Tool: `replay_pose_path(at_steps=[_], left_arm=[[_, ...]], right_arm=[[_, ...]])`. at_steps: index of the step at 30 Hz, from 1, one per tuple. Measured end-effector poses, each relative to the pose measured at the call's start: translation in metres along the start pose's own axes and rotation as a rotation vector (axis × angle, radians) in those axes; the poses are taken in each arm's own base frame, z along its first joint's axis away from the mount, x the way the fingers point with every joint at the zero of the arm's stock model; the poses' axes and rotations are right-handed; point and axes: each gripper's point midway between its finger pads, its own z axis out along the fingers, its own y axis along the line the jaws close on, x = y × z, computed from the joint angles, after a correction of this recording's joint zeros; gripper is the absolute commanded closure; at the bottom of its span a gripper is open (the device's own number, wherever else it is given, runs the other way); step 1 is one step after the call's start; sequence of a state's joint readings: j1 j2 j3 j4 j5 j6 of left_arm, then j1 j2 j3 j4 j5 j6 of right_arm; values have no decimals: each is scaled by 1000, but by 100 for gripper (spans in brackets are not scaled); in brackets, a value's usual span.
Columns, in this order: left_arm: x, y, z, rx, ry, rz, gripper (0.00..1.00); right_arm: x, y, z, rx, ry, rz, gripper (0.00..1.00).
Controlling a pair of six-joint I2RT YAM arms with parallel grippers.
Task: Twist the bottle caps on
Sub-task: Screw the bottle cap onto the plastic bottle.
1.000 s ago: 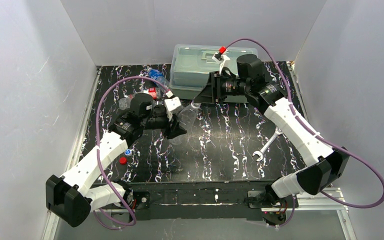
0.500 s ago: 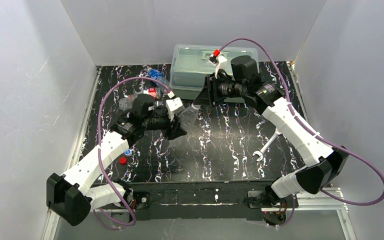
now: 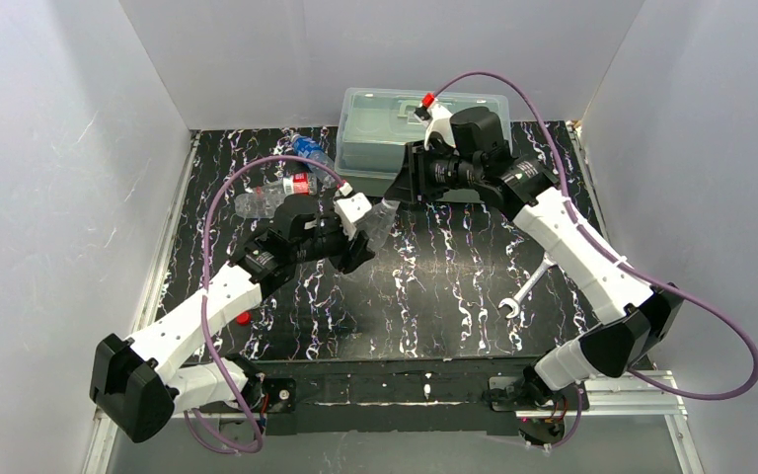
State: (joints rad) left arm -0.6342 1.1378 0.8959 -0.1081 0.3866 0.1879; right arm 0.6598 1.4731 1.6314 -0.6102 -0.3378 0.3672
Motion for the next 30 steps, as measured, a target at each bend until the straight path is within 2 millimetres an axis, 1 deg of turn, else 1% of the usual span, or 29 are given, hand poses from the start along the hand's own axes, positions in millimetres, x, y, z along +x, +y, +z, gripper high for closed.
replay_pose_path(at_steps=[9,16,20,23,25,27,30], left_arm=[[3,11,7,-74,-9,20,100],[15,19,12,-118,1,21,100],[19,22,14,-137,-1,30,100],[17,24,16,-149,-15,37,100],[10,27,19,-157,-43,47,100],[7,29,21,-161,-56,52,100],[11,30,24,-166,-52,51,100]], right_arm=[[-3,-6,9,83,6,26,57],[3,-15,21,142,31,48,56],[5,-17,25,165,37,56,55],[4,-18,26,177,40,63,52],[6,-17,29,180,53,72,52],[11,-17,31,187,73,76,50],[13,-19,33,197,82,79,46]])
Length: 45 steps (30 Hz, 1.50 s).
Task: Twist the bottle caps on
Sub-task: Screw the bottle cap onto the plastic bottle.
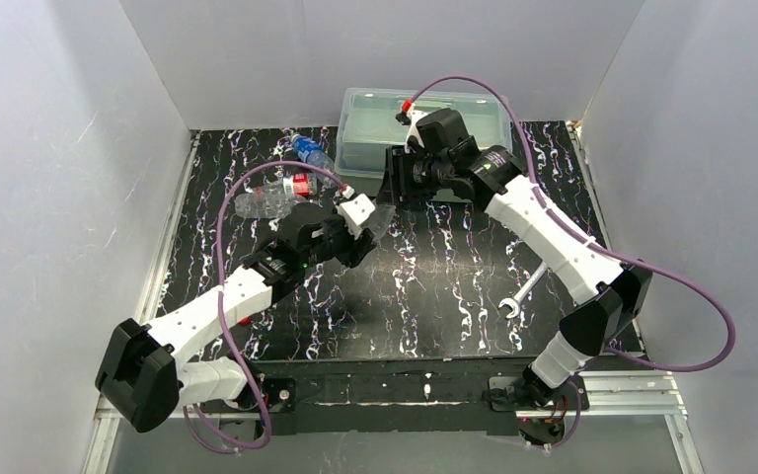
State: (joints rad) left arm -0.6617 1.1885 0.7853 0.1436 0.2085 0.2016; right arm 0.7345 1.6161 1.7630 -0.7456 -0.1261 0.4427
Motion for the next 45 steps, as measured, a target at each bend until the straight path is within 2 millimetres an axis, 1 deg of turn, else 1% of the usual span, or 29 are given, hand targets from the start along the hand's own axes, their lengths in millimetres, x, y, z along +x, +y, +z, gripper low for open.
replay_pose_path(at_steps=[6,10,13,14,18,19,20,21,24,26,29,32,36,42,45], left_arm=[[0,1,5,-4,-10,3,100],[-7,2,6,-7,-41,5,100],[-13,1,7,0,-65,0,100],[-14,0,7,10,-70,-3,100],[-12,-11,7,64,-72,-17,100],[-11,-13,7,79,-72,-22,100],[-9,-16,7,94,-70,-27,100],[-8,-19,6,107,-66,-34,100],[-7,-27,3,150,-66,-46,100],[-6,-32,-1,183,-68,-50,100],[-5,-43,-8,239,-72,-51,100],[-4,-56,-20,306,-74,-55,100],[-5,-71,-38,379,-73,-50,100],[-4,-84,-55,439,-66,-52,100],[-3,-88,-60,461,-60,-56,100]], right_arm=[[3,-1,0,9,13,1,28],[6,3,0,2,21,-6,10],[7,3,-3,3,18,-23,3],[6,3,-5,1,14,-32,2],[8,6,-18,-19,-5,-74,2],[8,8,-24,-29,-14,-87,2],[8,11,-35,-46,-32,-108,2],[8,12,-37,-48,-34,-110,2],[3,19,-57,-80,-78,-163,2],[1,23,-70,-97,-103,-199,5],[0,28,-84,-124,-125,-263,12],[5,32,-93,-158,-118,-323,19],[19,40,-105,-227,-80,-388,24],[29,52,-120,-309,-67,-437,30],[32,55,-122,-339,-55,-449,32]])
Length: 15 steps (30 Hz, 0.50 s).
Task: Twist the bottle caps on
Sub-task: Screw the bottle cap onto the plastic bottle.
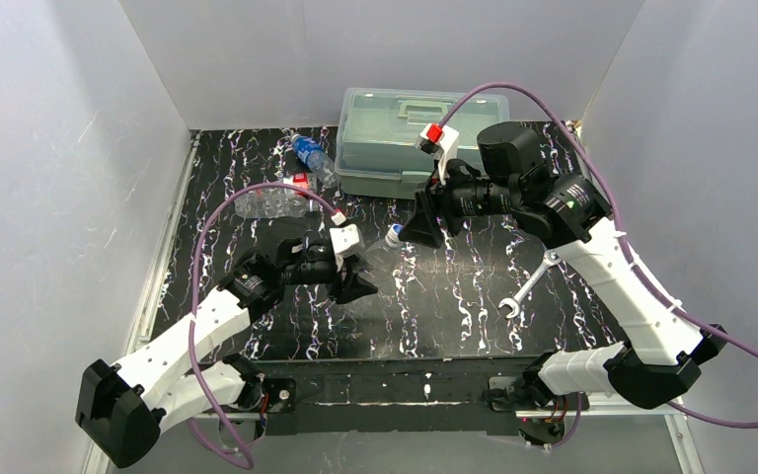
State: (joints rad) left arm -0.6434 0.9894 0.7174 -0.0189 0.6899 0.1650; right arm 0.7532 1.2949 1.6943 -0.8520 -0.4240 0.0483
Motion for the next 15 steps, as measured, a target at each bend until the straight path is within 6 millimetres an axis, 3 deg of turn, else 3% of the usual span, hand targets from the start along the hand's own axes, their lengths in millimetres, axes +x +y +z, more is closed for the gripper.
replay_pose_path(at_steps=[15], left_arm=[[-8,-9,-9,18,-10,23,100]], right_arm=[[11,-3,15,-30,55,12,34]])
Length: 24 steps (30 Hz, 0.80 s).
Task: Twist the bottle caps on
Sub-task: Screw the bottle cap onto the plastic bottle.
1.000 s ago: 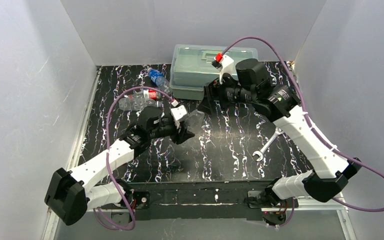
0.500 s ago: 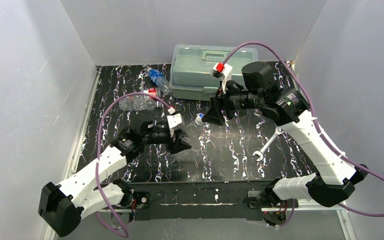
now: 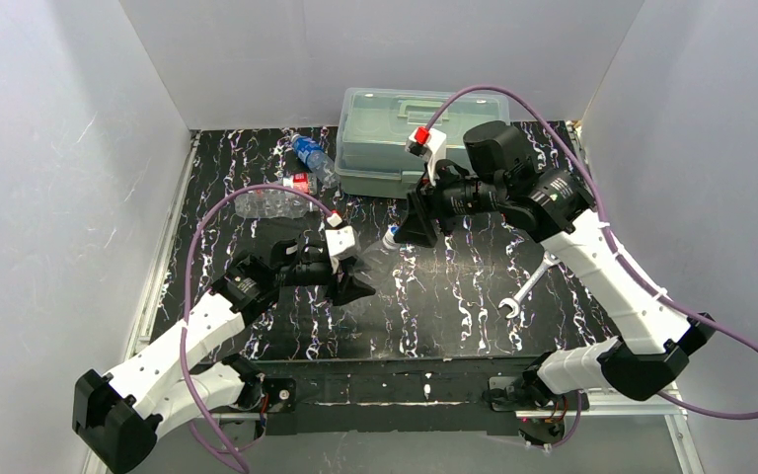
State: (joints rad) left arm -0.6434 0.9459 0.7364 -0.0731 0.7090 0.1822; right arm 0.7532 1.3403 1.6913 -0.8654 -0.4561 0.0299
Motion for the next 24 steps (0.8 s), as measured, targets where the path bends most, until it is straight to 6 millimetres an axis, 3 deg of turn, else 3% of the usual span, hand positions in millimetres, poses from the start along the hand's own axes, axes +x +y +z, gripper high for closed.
replay_pose_path(at_steps=[15,24], left_arm=[[0,-2,-2,3,3,5,100],[1,1,-2,-13,6,5,100]], right_arm=[[4,3,12,-54,26,21,42],[2,5,15,-73,21,34,63]])
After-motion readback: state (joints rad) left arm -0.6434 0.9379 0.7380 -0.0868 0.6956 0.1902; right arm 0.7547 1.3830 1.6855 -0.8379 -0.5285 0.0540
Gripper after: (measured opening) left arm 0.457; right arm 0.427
